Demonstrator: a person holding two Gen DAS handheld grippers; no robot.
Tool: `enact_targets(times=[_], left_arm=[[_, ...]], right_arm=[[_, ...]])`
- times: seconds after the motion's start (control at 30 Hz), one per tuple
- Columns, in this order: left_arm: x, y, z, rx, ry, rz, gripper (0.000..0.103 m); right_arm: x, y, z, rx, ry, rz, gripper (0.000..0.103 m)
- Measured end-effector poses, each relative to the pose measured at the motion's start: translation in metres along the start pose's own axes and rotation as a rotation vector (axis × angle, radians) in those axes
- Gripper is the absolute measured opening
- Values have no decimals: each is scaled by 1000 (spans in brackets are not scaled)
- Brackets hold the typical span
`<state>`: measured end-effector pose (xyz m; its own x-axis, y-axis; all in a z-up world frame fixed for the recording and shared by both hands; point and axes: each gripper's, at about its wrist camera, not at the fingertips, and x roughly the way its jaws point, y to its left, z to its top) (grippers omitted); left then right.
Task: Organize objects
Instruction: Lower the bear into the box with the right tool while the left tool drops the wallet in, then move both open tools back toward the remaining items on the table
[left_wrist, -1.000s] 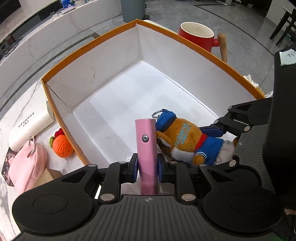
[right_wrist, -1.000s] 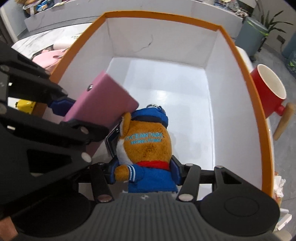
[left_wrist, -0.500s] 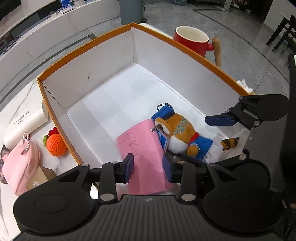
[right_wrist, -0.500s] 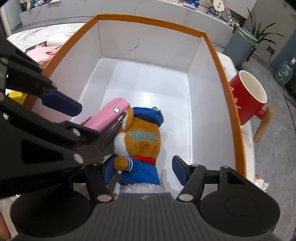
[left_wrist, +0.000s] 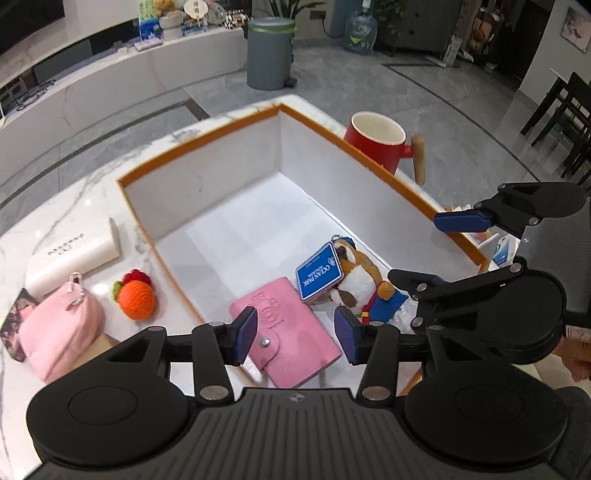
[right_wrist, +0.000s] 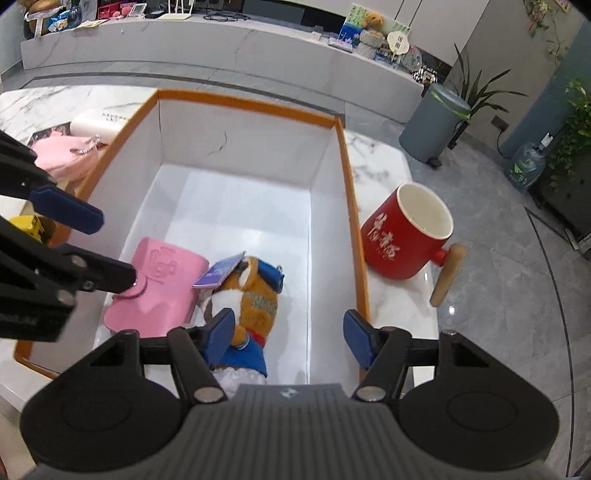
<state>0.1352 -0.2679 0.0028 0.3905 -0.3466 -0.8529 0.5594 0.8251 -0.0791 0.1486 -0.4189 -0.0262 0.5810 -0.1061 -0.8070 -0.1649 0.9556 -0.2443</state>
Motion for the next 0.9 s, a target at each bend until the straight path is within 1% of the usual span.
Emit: enact_targets(times=[0.2, 0.47, 0.57, 0.6, 0.63, 0.9], left_arm=[[-25, 17, -5, -37, -41, 27, 57], [-67, 58, -26, -93, -75, 88, 57], [-81, 77, -37, -121, -89, 118, 63], [-84, 83, -41, -131, -94, 130, 65], [-86, 89, -45, -140, -95, 141, 66], [-96, 135, -77, -204, -84, 186, 66]], right_arm=[[-25, 14, 11, -30, -38, 2, 64], [-57, 55, 35, -77, -104, 27, 64], [-67, 70, 44, -93, -125, 38, 64], [-70, 76, 47, -98, -132, 42, 64], [-72, 82, 49, -103, -136, 45, 64], [-76, 132, 65, -155, -144, 67, 64]])
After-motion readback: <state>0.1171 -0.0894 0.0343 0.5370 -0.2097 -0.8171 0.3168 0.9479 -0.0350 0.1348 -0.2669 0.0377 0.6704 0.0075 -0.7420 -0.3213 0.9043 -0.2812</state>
